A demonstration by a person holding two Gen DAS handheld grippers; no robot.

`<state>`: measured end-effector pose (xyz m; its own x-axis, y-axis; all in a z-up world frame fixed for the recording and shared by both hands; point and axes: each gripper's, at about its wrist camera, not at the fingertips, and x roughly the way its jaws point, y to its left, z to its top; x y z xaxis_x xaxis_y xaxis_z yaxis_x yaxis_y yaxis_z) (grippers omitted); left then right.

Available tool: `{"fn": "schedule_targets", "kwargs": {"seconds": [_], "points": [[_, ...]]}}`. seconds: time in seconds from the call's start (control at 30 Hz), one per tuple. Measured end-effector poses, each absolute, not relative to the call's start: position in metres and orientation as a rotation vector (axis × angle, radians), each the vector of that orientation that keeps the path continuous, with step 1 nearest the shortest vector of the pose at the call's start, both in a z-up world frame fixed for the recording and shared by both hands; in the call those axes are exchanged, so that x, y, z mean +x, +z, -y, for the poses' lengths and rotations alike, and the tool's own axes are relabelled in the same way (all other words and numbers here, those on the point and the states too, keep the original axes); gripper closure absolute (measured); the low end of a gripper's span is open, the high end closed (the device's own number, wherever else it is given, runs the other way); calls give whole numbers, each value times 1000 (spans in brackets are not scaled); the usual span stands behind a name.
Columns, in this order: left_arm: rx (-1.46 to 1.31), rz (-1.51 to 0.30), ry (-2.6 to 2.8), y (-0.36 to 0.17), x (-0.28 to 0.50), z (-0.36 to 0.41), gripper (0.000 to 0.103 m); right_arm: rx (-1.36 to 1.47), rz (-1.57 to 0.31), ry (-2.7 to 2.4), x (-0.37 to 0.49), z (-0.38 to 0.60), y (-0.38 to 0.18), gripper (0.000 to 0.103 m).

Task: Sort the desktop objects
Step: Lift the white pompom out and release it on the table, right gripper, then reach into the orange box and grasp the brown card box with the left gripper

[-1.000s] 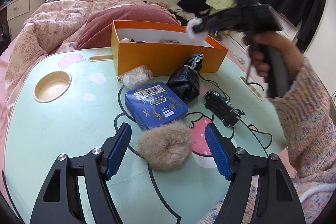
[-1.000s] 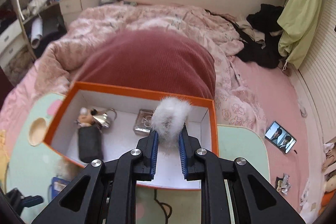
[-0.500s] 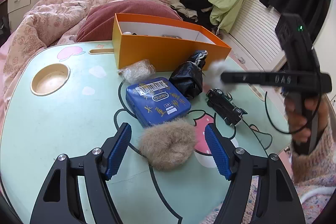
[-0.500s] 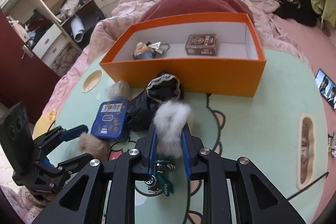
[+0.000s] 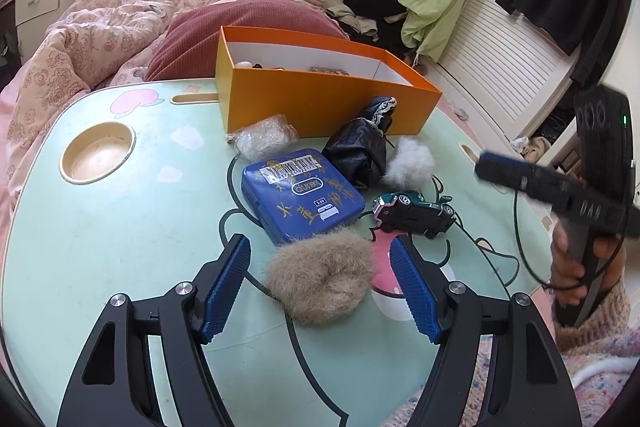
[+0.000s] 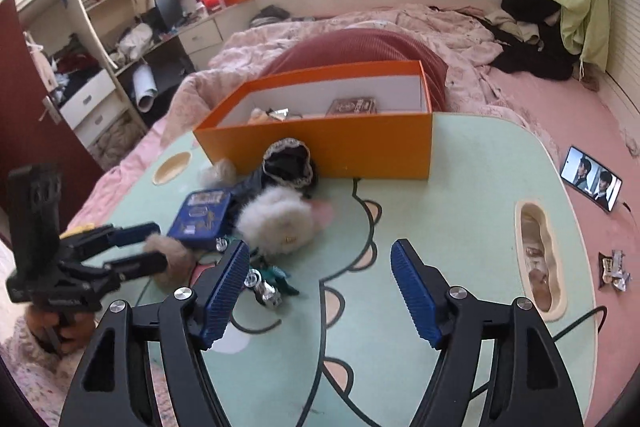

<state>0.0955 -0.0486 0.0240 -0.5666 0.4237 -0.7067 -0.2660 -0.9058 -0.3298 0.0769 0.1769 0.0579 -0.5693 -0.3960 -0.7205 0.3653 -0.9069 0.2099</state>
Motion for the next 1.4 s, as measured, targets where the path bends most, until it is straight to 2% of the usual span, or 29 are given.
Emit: {"fn": "schedule_targets", "kwargs": {"seconds": [0.3, 0.33, 0.37, 0.57, 0.67, 0.77, 0.93, 1.07, 1.33, 1.4], "points": [[-1197, 299, 2456, 35, 84, 56, 31, 1204, -194, -2450, 99, -140, 22, 29], [-1198, 302, 2452, 37, 82, 56, 31, 1209, -231, -2460, 100, -136, 17, 28], [-1196, 301, 2450, 41, 79, 57, 31, 1195, -255, -2474, 102, -133, 15, 22], [-1187, 293, 2425, 81, 36, 48, 31, 1236, -229, -2479, 94, -138, 11, 8], [-1190, 322, 2368, 104, -2, 30, 31, 1235, -227, -2485, 93, -139, 10, 7], [-1257, 264, 2342, 114, -46, -2, 31, 1225, -219, -2480, 92, -139, 9, 7], [-1494, 212, 2214, 90, -118, -63, 31, 1216, -212, -2482, 96, -138, 8, 6], [-1693, 77, 2236, 55, -153, -99, 31, 1211, -203, -2481, 97, -140, 8, 6], [-1822, -51, 2418, 21, -172, -108, 31, 1197, -167, -2479, 97, -146, 7, 6], [-1892, -30, 2352, 9, -179, -107, 30, 1196, -154, -2478, 97, -147, 7, 7]]}}
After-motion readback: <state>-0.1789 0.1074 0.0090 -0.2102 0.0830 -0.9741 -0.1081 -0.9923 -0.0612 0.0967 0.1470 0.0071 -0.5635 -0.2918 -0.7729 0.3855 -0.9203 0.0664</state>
